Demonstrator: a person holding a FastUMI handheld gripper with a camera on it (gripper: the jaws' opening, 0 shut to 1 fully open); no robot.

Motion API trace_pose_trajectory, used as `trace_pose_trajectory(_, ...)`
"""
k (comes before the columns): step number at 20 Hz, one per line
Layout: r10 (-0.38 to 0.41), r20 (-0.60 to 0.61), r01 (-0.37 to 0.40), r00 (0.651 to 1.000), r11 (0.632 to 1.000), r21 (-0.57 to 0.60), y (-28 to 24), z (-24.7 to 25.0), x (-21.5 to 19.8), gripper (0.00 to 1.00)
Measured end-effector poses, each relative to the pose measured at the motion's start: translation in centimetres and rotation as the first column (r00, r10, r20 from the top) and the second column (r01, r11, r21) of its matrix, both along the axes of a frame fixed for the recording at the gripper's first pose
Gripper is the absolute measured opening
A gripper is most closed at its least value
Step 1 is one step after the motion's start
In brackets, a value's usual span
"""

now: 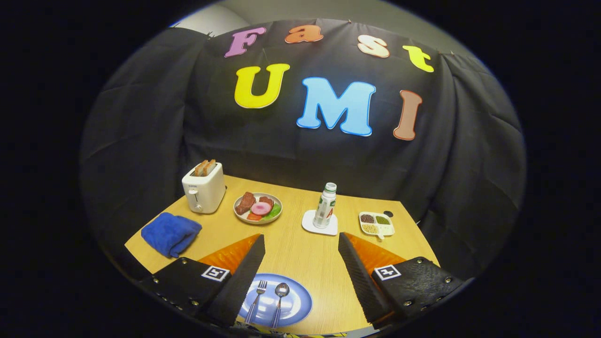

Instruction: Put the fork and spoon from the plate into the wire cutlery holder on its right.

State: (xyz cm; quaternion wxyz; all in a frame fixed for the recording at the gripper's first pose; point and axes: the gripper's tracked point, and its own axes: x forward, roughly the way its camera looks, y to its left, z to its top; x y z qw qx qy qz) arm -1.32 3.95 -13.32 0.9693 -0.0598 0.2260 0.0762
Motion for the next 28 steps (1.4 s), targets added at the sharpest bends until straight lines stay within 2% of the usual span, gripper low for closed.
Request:
trace_pose_trajectory(6, 0.019, -0.148, -0.021, 0.989, 1.000, -0.012, 0.4, -4.3, -0.9, 0.96)
trace_pose_trajectory(11, 0.031, -0.294, -0.040, 0.955, 0.999, -0.025, 0.7, -8.1, -2.3, 0.96)
trace_pose_trajectory(15, 0.054, -0.431, -0.080, 0.901, 0.996, -0.042, 0.9, -11.9, -3.7, 0.96)
trace_pose_trajectory(21, 0.048, -0.582, -0.082, 0.812, 0.996, -0.032, 0.8, -16.2, -5.7, 0.96)
trace_pose_trajectory(25, 0.037, -0.649, -0.088, 0.760, 0.995, -0.047, 0.8, -18.7, -6.3, 0.96)
trace_pose_trajectory(28, 0.040, -0.678, -0.110, 0.734, 0.992, -0.061, 1.0, -19.9, -6.8, 0.96)
